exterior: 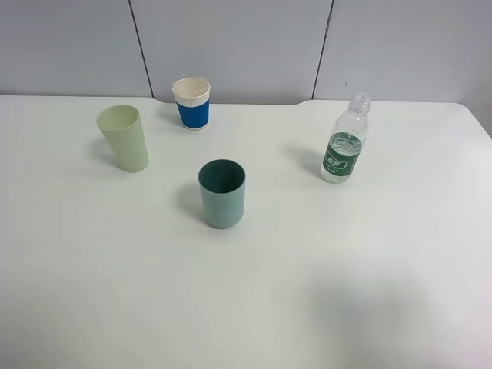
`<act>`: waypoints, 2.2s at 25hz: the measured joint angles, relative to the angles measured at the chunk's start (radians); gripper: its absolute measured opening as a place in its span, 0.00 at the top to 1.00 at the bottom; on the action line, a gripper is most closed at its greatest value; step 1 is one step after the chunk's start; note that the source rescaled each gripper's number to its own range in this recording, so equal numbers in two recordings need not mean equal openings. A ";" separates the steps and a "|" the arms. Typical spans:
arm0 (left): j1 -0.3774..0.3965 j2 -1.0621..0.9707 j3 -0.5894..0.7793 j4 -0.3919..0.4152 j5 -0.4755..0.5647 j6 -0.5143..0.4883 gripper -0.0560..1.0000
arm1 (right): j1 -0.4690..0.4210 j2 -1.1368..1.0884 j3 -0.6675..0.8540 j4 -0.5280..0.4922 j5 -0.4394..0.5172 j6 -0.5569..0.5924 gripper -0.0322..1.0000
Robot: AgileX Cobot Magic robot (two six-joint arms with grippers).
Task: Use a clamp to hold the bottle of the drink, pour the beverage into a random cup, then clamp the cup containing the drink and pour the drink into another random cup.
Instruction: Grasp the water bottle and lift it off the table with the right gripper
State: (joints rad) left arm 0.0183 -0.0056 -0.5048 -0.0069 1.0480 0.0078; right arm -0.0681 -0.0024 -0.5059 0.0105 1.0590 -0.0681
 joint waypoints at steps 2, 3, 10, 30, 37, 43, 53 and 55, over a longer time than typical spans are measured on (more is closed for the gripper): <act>0.000 0.000 0.000 0.000 0.000 0.000 0.00 | 0.000 0.000 0.000 0.000 0.000 0.000 0.11; 0.000 0.000 0.000 0.000 0.000 0.000 0.00 | 0.000 0.000 0.000 0.000 0.000 0.000 0.11; 0.000 0.000 0.000 0.000 0.000 0.000 0.00 | 0.000 0.000 0.000 0.000 0.000 0.000 0.11; 0.000 0.000 0.000 0.000 0.000 0.000 0.00 | 0.000 0.168 -0.039 0.064 -0.124 -0.060 0.11; 0.000 0.000 0.000 0.000 0.000 0.000 0.00 | 0.000 0.394 -0.042 0.131 -0.339 -0.127 0.11; 0.000 0.000 0.000 0.000 0.000 0.000 0.00 | 0.000 0.591 -0.042 0.127 -0.522 -0.128 0.11; 0.000 0.000 0.000 0.000 0.000 0.000 0.00 | 0.000 0.951 -0.042 0.129 -0.793 -0.128 0.11; 0.000 0.000 0.000 0.000 0.000 0.000 0.00 | 0.000 1.021 -0.042 0.129 -0.839 -0.128 0.11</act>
State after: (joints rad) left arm 0.0183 -0.0056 -0.5048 -0.0069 1.0480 0.0078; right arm -0.0681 1.0189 -0.5481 0.1399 0.2201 -0.1963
